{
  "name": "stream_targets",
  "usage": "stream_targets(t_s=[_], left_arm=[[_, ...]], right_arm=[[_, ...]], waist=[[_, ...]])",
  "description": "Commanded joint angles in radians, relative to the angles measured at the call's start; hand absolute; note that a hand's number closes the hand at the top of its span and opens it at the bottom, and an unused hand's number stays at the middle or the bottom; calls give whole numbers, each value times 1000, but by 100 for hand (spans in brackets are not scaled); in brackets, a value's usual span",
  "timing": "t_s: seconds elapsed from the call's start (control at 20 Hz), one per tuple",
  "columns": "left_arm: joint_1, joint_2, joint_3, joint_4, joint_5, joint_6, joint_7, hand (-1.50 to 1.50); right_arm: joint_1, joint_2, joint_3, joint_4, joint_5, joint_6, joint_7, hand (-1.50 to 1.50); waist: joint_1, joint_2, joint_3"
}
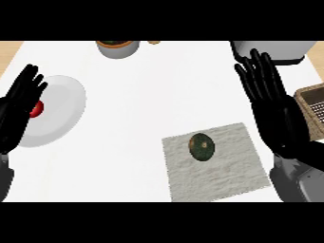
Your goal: Pick the squash from the placemat and place it in the basket
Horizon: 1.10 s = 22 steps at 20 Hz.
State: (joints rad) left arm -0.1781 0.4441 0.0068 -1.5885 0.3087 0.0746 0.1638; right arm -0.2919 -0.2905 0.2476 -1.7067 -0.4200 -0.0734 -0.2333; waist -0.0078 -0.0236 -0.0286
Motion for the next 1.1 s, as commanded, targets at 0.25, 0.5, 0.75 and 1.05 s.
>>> stream_targets(t_s=[0.25, 0.5, 0.75, 1.05], left_arm=[[-4, 11, -100, 64, -150, 33, 38, 0], [1, -25, -132, 122, -177, 59, 83, 0], [-3, -60, -142, 166, -224, 87, 58, 0], [-13, -52, -138, 167, -217, 80, 87, 0]], right_arm=[[-8, -17, 20, 314, -227, 499, -147, 150], [101, 93, 114, 236, 60, 610, -636, -150], [121, 11, 28, 222, 227, 360, -594, -150], [34, -310, -94, 226, 454, 265, -444, -150]], waist=[[70, 71, 41], [7, 30, 33], [-5, 23, 29], [-12, 19, 26]])
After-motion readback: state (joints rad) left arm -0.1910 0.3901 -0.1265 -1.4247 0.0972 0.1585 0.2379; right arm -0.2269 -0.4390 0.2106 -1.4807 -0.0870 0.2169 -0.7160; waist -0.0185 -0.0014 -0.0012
